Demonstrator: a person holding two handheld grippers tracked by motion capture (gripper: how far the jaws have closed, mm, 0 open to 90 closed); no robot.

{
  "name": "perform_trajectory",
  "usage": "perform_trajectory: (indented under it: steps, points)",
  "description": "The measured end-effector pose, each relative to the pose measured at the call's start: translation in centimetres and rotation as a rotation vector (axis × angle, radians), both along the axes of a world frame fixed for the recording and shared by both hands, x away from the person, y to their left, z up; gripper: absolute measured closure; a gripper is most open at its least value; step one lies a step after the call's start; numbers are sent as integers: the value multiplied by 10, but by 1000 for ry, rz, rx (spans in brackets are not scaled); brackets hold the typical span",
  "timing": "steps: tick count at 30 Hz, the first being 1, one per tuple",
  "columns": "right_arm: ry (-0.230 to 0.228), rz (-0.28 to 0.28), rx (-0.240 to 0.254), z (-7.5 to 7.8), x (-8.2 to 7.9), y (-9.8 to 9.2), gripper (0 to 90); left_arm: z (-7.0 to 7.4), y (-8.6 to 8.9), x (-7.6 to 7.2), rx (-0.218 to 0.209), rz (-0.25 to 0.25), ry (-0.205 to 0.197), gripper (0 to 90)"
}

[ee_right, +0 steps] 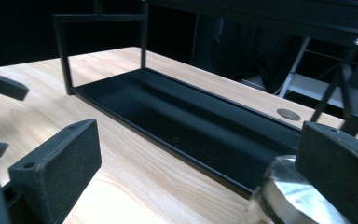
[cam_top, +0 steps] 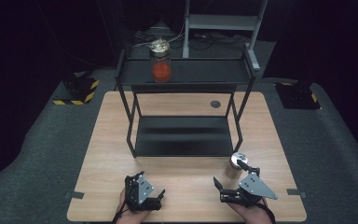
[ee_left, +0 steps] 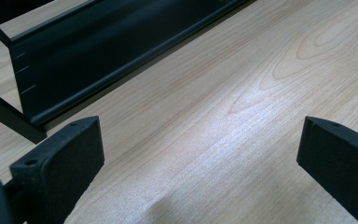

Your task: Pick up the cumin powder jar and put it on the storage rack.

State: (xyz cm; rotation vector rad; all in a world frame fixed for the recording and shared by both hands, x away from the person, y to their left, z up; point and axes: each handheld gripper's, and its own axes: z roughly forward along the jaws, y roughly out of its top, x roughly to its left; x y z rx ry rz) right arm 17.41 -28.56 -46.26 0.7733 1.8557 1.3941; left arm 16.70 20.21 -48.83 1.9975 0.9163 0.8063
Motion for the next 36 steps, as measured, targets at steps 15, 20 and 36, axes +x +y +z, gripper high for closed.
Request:
perform_trajectory:
  steps: [15,20,36]
  points:
    - [-8,-110,27,-7,1,-11,0,0,1,0,-4,-5,-2,9]
    - [-5,-130,24,-11,3,-13,0,-1,1,0,-7,-4,-3,9]
    - [37,-187,58,-25,15,-21,12,-1,3,-1,-17,1,-6,9]
